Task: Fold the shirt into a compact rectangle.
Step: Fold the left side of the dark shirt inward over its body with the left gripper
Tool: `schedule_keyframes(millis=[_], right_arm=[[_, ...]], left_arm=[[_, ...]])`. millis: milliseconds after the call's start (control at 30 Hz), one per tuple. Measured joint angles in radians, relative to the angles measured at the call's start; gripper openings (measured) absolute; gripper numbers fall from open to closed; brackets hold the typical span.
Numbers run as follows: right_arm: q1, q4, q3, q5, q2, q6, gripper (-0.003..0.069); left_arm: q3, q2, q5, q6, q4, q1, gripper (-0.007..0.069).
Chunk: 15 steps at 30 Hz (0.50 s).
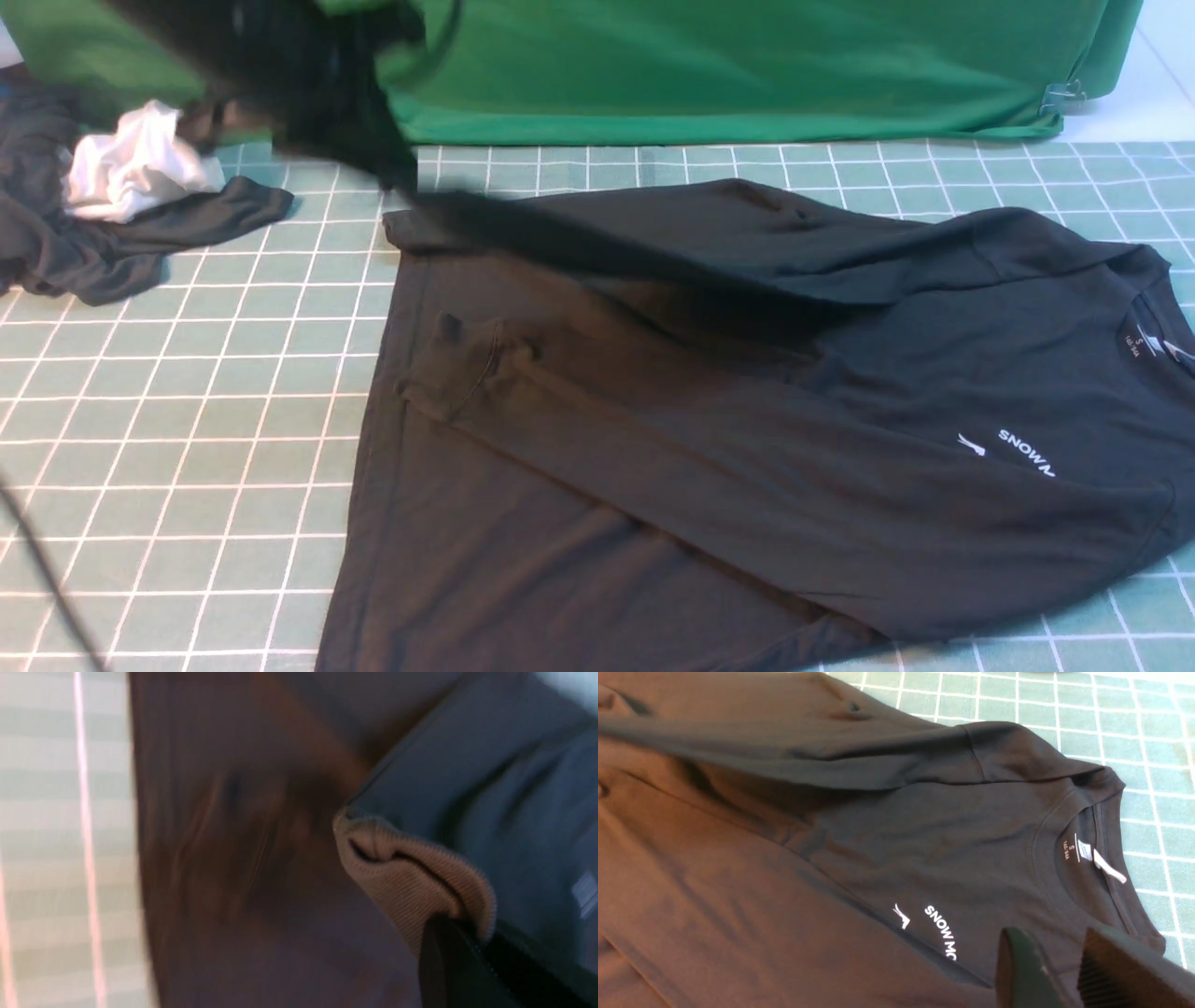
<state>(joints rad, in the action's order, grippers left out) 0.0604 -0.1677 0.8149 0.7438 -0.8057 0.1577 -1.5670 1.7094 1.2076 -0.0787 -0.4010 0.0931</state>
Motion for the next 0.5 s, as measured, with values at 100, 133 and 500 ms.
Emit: schedule_keyframes(millis=[100, 133, 500], right_arm=[[0.000, 0.000, 0.001, 0.000, 0.000, 0.000, 0.0194], [0.000, 0.000, 0.001, 0.000, 0.000, 0.000, 0.0195], [0.000, 0.000, 0.001, 0.000, 0.000, 0.000, 0.0197]], left_arm=[[0.233, -0.066, -0.061, -0.009, 0.024, 0.049, 0.0017], [0.290, -0.072, -0.088, -0.010, 0.028, 0.059, 0.0017], [0.624, -0.056, -0.363, -0.034, 0.030, 0.075, 0.0099]])
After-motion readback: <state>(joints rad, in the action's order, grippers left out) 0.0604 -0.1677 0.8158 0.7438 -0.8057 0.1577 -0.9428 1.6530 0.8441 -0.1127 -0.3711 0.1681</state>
